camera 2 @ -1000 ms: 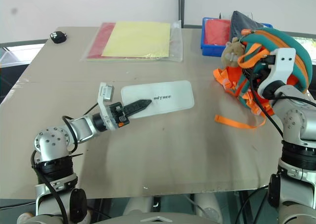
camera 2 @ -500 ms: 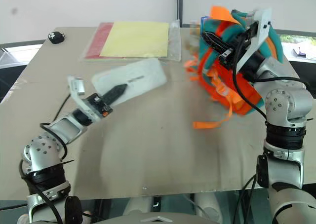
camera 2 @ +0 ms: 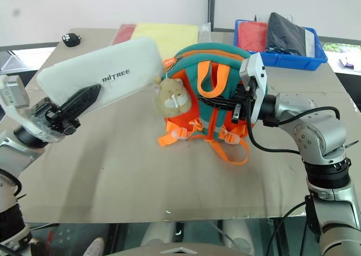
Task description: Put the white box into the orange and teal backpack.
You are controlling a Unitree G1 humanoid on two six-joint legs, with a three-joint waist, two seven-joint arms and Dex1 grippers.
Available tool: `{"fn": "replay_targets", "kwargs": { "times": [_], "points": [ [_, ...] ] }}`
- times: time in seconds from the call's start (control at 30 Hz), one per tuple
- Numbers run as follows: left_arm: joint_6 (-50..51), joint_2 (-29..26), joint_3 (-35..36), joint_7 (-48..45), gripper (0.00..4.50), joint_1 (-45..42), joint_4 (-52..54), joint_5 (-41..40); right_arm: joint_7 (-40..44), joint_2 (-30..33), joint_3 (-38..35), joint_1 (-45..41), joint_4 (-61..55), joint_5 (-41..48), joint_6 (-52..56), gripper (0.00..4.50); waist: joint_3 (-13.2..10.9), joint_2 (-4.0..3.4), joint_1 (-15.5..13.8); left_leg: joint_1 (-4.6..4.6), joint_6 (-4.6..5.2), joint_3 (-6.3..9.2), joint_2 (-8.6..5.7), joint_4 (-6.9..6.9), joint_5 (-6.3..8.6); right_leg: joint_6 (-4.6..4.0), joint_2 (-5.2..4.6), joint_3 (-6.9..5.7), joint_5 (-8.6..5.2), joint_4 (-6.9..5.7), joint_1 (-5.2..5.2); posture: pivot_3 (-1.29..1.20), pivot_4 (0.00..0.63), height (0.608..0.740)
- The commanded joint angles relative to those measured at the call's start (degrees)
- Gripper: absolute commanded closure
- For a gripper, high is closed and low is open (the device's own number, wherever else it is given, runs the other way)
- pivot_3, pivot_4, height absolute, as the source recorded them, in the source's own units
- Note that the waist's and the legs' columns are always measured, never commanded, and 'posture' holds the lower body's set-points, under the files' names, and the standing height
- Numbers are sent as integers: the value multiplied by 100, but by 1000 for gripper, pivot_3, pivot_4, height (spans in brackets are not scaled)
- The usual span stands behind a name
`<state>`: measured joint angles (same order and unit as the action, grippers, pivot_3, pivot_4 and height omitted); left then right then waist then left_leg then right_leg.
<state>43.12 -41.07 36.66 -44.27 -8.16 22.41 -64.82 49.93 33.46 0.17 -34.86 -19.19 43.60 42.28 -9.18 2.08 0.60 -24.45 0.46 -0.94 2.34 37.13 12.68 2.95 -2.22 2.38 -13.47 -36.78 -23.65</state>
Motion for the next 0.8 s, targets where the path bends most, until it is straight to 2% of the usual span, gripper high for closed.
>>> {"fn": "replay_targets", "kwargs": {
  "times": [0.03,0.23,0.43,0.57,0.67,0.8],
  "points": [
    [-154,-229,130,-429,3374,56,219,-206,159,132,-197,29,-52,10,-144,4421,0,0,10,9,0,-2,0,-1,0,0,0,2,0,-3,6,0,150,740],
    [-799,-457,-845,-1254,3374,-51,266,767,473,299,-302,104,-40,75,-205,4421,0,0,-18,6,0,-1,3,-3,0,1,7,4,0,0,5,0,150,740],
    [-1499,-852,-1517,-2233,3374,-231,-76,1573,334,196,-455,-97,132,175,-100,4421,-1,-1,0,3,0,-6,2,-4,0,1,8,8,0,3,3,0,150,740],
    [-1866,-859,-1990,-2366,3374,-538,-443,2111,279,183,-453,-134,98,216,-72,4421,-1,-1,-6,4,0,-3,6,-4,0,2,14,7,1,0,2,0,150,740],
    [-2030,-795,-2686,-2351,3374,-839,-527,2666,119,94,-467,-160,-6,310,-25,4421,-1,-1,-25,1,0,-2,5,-1,0,20,14,7,11,0,3,0,150,740],
    [-2266,-857,-2850,-2592,3374,-739,-675,2876,-84,34,-590,-202,-65,463,62,4421,-1,-1,-1,0,0,-4,5,-1,0,22,14,11,12,2,2,0,150,740]
  ]
}}
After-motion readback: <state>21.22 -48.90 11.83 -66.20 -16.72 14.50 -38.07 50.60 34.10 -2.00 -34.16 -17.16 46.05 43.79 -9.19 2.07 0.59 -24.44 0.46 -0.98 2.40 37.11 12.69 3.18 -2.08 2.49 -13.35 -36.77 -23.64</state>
